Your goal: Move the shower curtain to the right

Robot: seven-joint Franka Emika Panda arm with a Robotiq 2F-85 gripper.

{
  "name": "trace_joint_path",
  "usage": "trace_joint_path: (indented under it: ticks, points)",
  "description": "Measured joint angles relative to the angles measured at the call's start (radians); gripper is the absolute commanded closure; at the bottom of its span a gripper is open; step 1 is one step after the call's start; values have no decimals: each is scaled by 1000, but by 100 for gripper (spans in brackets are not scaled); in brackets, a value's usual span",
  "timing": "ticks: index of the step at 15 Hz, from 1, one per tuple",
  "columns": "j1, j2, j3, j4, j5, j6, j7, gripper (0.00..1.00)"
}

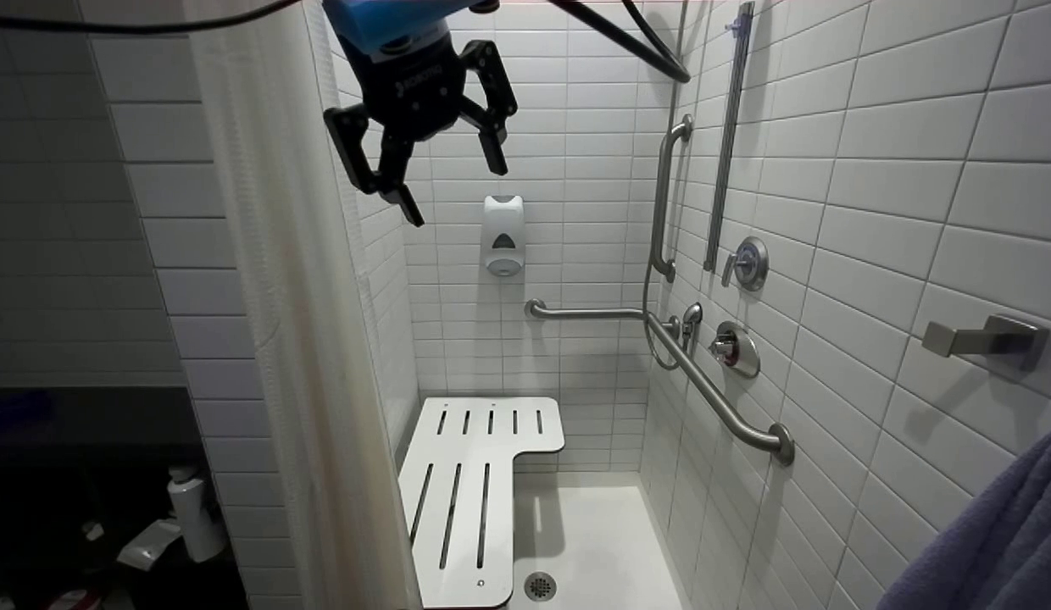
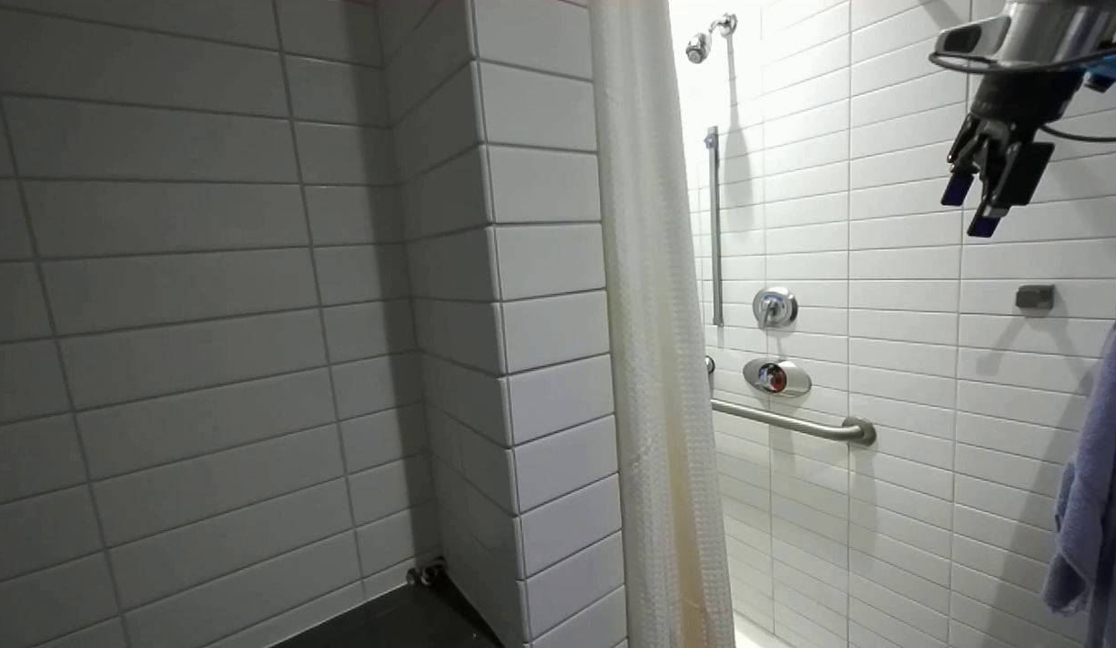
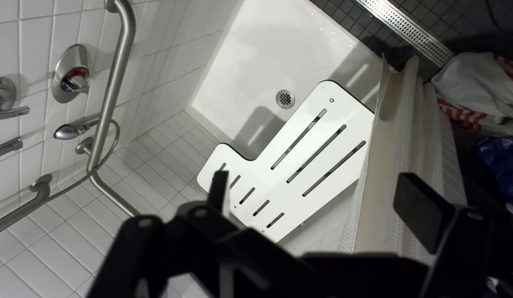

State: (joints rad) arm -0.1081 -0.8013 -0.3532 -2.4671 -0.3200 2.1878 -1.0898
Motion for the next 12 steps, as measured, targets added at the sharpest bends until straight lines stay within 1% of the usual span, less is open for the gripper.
trace_joint_path:
  ticks: [2, 7, 12]
  points:
    - [0, 0, 0, -13, -20, 31, -9, 0]
    - [-2, 0, 0, -25, -50, 35, -54, 0]
    - [-38, 0, 9, -35, -94, 29, -50, 0]
